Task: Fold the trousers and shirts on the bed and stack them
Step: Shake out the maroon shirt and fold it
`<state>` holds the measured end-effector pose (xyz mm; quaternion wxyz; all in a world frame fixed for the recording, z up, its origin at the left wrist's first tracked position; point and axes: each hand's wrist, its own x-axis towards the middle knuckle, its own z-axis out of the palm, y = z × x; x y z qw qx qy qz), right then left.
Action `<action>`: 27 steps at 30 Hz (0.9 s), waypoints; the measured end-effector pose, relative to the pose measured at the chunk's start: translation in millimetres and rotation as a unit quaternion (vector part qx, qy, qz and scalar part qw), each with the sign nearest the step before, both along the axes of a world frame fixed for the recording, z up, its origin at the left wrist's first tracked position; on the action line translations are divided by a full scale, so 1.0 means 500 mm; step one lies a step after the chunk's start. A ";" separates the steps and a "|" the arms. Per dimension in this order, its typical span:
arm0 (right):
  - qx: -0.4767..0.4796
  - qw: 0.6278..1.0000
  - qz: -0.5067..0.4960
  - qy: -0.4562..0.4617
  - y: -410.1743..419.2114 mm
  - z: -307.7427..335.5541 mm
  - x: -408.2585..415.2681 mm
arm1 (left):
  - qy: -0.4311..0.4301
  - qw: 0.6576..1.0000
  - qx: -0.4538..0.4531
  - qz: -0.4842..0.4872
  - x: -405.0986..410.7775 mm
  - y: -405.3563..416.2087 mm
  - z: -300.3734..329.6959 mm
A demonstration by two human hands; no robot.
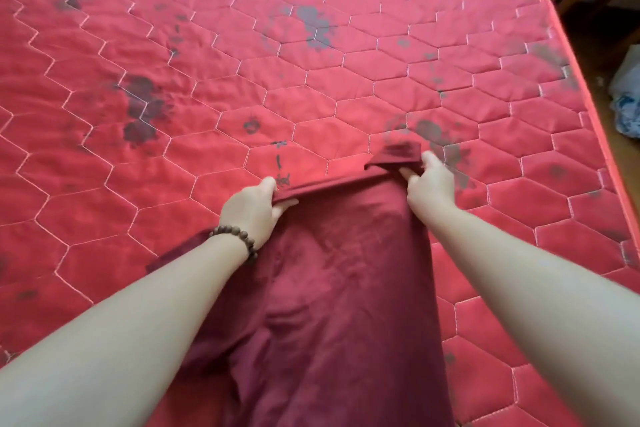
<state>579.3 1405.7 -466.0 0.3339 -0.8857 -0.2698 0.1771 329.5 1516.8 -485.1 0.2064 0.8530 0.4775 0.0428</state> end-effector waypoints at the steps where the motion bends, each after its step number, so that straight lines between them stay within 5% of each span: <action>1: -0.004 1.000 0.006 -0.015 0.024 0.009 0.020 | -0.004 1.000 0.012 0.007 0.018 0.020 0.005; 5: -0.150 0.987 0.023 -0.050 0.067 0.017 0.053 | 0.100 0.987 0.113 0.059 0.059 0.051 -0.002; 9: -0.083 0.962 0.103 -0.238 0.022 -0.025 -0.037 | 0.019 0.976 0.214 -0.036 0.073 -0.036 -0.035; 13: -0.113 0.924 0.226 -0.286 -0.022 -0.097 -0.125 | 0.102 0.977 0.136 -0.129 0.064 -0.118 -0.092; 15: -0.198 0.910 0.247 -0.269 -0.044 -0.133 -0.131 | 0.142 0.976 0.127 -0.108 0.045 -0.114 -0.122; 22: -0.278 0.884 0.270 -0.262 -0.047 -0.121 -0.121 | 0.122 0.988 0.080 -0.043 0.012 -0.107 -0.109; 27: -0.205 0.885 0.306 -0.285 -0.114 -0.106 -0.245 | 0.165 0.983 0.073 -0.047 -0.152 -0.132 -0.092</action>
